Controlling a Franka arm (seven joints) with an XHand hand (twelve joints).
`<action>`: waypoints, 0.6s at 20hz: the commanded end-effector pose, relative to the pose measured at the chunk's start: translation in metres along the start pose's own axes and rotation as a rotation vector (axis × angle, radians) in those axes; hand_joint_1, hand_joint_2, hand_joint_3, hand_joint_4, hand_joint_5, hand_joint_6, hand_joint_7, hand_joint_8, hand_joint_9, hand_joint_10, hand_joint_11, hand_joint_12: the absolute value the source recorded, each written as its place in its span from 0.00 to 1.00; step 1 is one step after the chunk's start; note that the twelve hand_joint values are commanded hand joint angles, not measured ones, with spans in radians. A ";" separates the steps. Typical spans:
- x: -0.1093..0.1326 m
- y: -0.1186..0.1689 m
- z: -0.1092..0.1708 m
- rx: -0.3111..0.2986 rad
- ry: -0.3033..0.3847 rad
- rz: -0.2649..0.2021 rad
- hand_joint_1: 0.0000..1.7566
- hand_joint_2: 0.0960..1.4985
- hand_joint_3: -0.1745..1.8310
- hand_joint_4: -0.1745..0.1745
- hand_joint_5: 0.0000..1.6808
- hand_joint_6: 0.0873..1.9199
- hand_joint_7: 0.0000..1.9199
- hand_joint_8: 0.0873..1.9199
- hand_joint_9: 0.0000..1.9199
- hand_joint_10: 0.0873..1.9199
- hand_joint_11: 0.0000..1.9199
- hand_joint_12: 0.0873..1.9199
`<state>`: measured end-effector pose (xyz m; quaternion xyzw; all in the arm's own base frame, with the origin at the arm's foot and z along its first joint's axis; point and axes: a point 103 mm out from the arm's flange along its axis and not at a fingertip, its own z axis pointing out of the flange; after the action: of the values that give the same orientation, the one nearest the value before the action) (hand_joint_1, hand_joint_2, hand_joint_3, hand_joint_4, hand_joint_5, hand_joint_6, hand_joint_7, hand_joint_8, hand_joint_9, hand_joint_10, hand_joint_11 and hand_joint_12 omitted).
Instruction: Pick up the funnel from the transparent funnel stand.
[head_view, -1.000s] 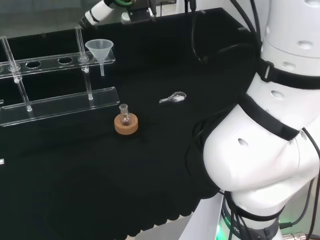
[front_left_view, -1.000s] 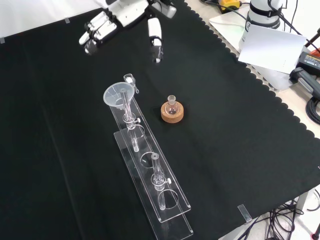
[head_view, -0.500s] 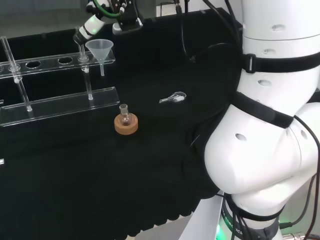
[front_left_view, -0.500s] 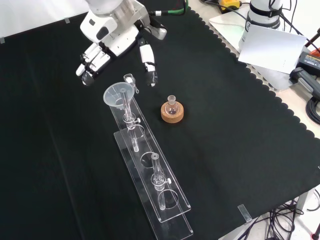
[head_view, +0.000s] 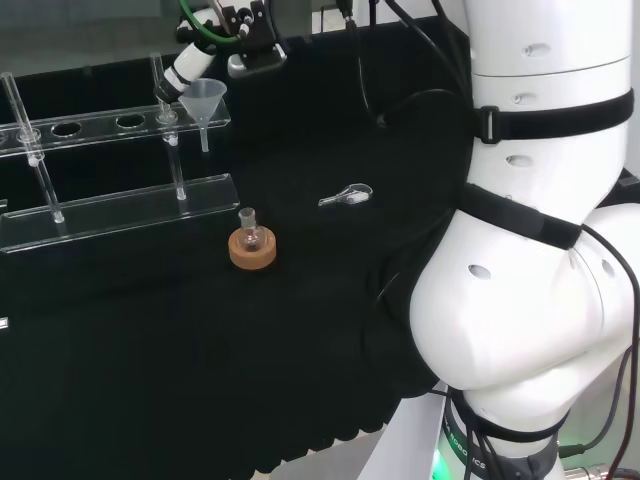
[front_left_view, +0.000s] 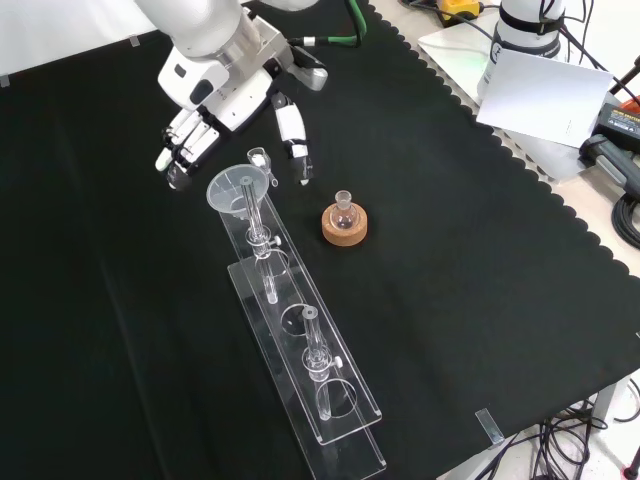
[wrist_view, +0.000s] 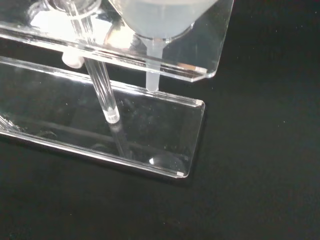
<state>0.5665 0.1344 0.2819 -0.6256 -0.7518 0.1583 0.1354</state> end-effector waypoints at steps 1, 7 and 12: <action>-0.006 0.004 0.007 0.021 -0.006 0.007 0.24 0.36 0.09 0.52 0.00 0.00 0.00 0.00 0.00 0.00 0.00 0.46; -0.010 0.004 0.013 0.044 -0.013 0.000 0.24 0.36 0.09 0.52 0.00 0.00 0.00 0.00 0.00 0.00 0.00 0.47; -0.009 0.011 0.014 0.056 -0.019 -0.007 0.24 0.36 0.09 0.52 0.00 0.00 0.00 0.00 0.00 0.00 0.00 0.47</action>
<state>0.5714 0.1259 0.2679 -0.6202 -0.7501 0.1792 0.1435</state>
